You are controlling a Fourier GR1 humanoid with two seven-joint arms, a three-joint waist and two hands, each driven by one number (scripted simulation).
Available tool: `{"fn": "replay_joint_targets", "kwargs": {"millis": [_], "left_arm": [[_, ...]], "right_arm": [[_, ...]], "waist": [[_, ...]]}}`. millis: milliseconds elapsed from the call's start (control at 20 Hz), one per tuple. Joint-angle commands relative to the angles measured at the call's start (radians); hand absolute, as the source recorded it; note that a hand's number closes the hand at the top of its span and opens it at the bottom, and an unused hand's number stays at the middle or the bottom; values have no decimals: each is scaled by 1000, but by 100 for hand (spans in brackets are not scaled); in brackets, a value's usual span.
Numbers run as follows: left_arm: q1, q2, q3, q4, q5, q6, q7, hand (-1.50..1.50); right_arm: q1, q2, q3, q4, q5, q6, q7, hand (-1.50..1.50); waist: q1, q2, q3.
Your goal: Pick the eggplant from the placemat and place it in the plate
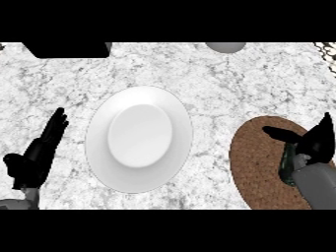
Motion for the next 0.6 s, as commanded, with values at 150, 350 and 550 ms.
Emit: {"fn": "replay_joint_targets", "kwargs": {"millis": [150, 350, 550], "left_arm": [[-9, -10, 3, 21, -4, 0, -1, 0], [0, -6, 12, 18, 6, -20, -12, 0], [-11, 2, 36, 37, 26, -47, -28, 0]], "right_arm": [[-31, -46, 46, -162, 0, 335, 373, -150], [-20, -51, 2, -240, -49, 423, 443, -150], [20, -88, -43, -265, -92, 505, 445, -150]], "waist": [[-7, -1, 3], [-1, 1, 5], [-2, 4, 5]]}}
